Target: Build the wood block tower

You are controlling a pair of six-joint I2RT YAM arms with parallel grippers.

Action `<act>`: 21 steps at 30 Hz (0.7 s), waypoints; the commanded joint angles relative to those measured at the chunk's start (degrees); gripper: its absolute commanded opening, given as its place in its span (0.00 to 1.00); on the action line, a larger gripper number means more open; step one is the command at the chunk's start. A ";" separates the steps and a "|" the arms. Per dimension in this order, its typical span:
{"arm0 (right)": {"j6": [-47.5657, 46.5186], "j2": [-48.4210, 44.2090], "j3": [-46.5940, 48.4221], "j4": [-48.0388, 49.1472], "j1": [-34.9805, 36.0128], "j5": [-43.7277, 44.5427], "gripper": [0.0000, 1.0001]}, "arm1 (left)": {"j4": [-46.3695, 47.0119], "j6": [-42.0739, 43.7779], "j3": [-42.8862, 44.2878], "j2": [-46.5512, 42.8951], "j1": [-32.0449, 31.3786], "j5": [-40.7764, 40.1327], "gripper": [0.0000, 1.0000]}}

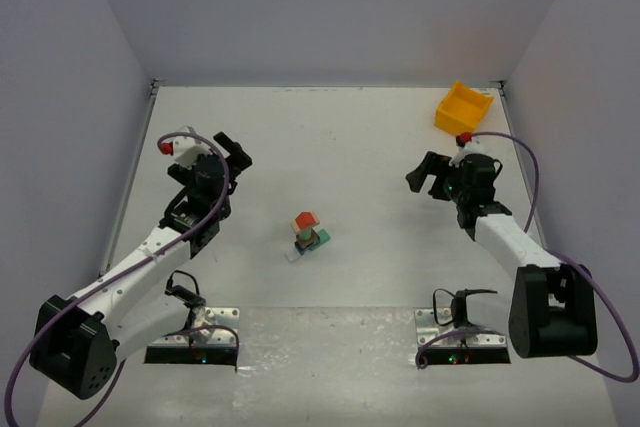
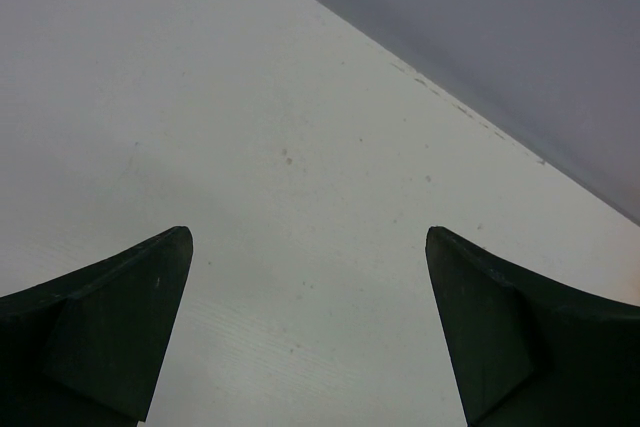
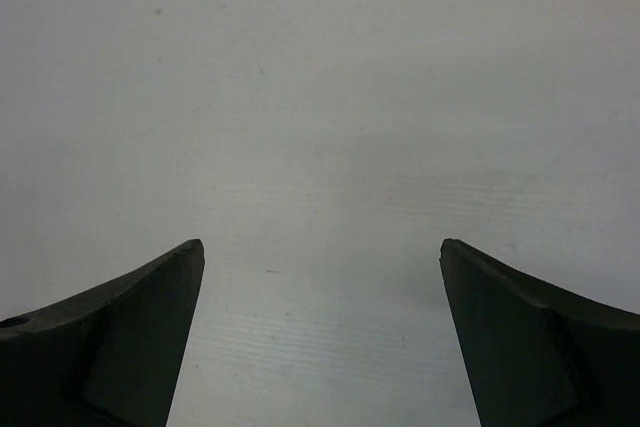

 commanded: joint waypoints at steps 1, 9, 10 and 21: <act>12.87 -4.60 -2.81 6.25 -0.23 13.47 0.99 | 3.63 -1.61 -0.65 -0.56 0.77 -1.99 1.00; 16.20 -8.95 -10.18 11.69 -0.23 22.44 0.99 | 7.36 -1.99 -3.01 -0.96 0.84 -6.07 1.00; 15.85 -9.37 -10.88 13.42 -0.23 22.16 0.99 | 7.37 -1.99 -2.81 -0.61 0.84 -6.49 1.00; 15.12 -10.48 -12.77 16.76 -0.23 19.81 0.99 | 7.58 -2.26 -3.66 -1.39 0.84 -7.64 1.00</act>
